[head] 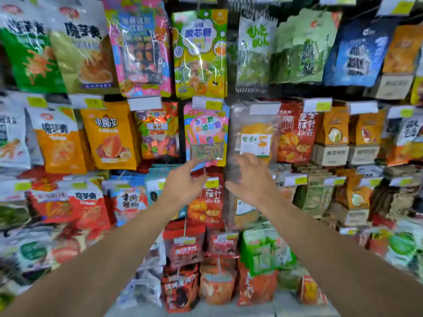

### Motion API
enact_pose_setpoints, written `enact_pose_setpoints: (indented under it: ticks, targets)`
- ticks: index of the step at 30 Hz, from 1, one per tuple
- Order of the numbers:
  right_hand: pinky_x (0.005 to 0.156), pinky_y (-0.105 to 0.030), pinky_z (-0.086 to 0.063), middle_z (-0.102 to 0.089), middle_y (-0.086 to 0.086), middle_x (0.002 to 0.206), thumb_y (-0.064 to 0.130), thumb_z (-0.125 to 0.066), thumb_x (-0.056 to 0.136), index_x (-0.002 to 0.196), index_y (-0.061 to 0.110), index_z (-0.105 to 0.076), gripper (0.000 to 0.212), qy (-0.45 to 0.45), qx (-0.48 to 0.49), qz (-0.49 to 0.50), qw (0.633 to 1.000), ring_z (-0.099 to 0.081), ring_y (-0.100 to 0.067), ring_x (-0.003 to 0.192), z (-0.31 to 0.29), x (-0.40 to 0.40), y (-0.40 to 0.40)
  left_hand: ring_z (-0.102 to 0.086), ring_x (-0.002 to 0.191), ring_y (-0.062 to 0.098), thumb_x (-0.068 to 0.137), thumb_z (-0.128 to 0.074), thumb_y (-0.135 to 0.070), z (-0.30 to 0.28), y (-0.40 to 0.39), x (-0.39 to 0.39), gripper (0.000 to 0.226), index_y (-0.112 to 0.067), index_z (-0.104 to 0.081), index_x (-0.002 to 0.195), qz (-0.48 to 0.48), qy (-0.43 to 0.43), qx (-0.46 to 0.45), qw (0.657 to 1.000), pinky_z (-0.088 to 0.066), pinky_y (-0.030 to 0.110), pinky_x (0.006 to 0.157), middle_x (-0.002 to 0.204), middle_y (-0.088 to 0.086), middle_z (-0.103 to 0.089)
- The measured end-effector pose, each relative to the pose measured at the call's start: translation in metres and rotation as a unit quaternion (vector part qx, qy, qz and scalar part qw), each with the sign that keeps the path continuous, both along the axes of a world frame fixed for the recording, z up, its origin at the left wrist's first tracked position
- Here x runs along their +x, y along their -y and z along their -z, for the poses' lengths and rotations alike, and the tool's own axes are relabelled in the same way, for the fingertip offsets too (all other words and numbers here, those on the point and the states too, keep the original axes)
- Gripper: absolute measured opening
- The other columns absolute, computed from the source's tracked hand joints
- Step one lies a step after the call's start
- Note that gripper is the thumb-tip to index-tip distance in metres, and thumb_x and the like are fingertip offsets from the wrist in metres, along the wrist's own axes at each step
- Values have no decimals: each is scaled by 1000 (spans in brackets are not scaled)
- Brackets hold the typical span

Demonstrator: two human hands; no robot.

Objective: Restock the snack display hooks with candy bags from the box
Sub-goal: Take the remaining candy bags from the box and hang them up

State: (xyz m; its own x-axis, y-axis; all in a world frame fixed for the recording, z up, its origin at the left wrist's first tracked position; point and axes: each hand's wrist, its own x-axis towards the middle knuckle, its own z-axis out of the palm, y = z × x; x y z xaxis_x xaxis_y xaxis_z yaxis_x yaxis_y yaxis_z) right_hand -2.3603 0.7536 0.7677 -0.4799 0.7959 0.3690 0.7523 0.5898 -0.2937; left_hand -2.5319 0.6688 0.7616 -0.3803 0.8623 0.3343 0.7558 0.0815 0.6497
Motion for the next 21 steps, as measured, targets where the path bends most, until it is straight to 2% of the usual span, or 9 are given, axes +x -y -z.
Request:
enact_pose_setpoints:
  ticks: [2, 5, 6, 9, 11, 14, 17, 18, 21]
  targets:
    - [116, -39, -27, -32, -6, 152, 48, -65, 84, 149, 17, -34, 78, 22, -34, -15, 999, -27, -31, 142, 36, -4, 38, -58, 120, 27, 90, -62, -39, 36, 45, -9, 56, -18, -50, 141, -17, 12, -63, 998, -44, 32, 94, 133, 9, -61]
    - [114, -40, -32, -32, -4, 152, 47, -66, 81, 150, 20, -34, 80, 47, -77, -35, 995, -31, -29, 139, 88, -15, 97, -60, 117, 30, 74, -47, -60, 83, 110, -26, 80, -16, -50, 140, -30, 38, -115, 992, -48, 36, 95, 130, 14, -63]
    - [114, -40, -32, -33, -4, 151, 47, -67, 81, 150, 20, -34, 81, 56, -96, -47, 993, -32, -29, 138, 108, -24, 119, -62, 115, 30, 74, -48, -59, 98, 134, -34, 79, -16, -50, 140, -41, 50, -138, 988, -47, 35, 92, 127, 15, -64]
    - [116, -37, -26, -34, -6, 151, 47, -65, 84, 151, 15, -33, 80, 103, -140, -74, 982, -32, -31, 138, 151, -49, 173, -65, 106, 28, 91, -60, -41, 135, 188, -59, 53, -21, -52, 139, -70, 58, -164, 982, -45, 30, 81, 118, 12, -69]
    - [115, -37, -25, -34, -6, 151, 48, -65, 83, 150, 16, -33, 81, 126, -168, -89, 974, -31, -31, 139, 177, -75, 208, -65, 104, 28, 90, -59, -41, 159, 225, -82, 48, -26, -55, 135, -92, 76, -170, 978, -46, 30, 78, 114, 10, -71]
    - [110, -37, -31, -41, -4, 143, 54, -62, 77, 144, 15, -41, 79, 151, -211, -109, 960, -38, -31, 133, 216, -126, 265, -64, 111, 28, 89, -65, -33, 194, 287, -126, 45, -26, -58, 133, -119, 123, -180, 969, -48, 34, 86, 119, 10, -69]
    - [110, -36, -29, -45, -6, 142, 70, -37, 66, 141, 15, -45, 93, 173, -237, -126, 948, -42, -30, 132, 253, -181, 311, -61, 116, 27, 89, -66, -32, 226, 342, -184, 51, -23, -54, 138, -140, 155, -218, 953, -50, 36, 93, 128, 10, -64]
    - [110, -34, -31, -44, -5, 143, 69, -42, 70, 142, 16, -44, 89, 179, -256, -117, 943, -41, -29, 133, 260, -195, 324, -63, 113, 28, 88, -65, -34, 237, 356, -200, 52, -22, -53, 138, -141, 168, -229, 948, -51, 37, 92, 125, 11, -65]
    - [111, -35, -33, -38, -6, 149, 50, -66, 84, 147, 17, -38, 76, 205, -308, -113, 922, -35, -30, 137, 282, -246, 358, -63, 111, 29, 80, -59, -48, 268, 398, -249, 61, -23, -55, 135, -147, 170, -268, 937, -49, 36, 94, 118, 11, -69]
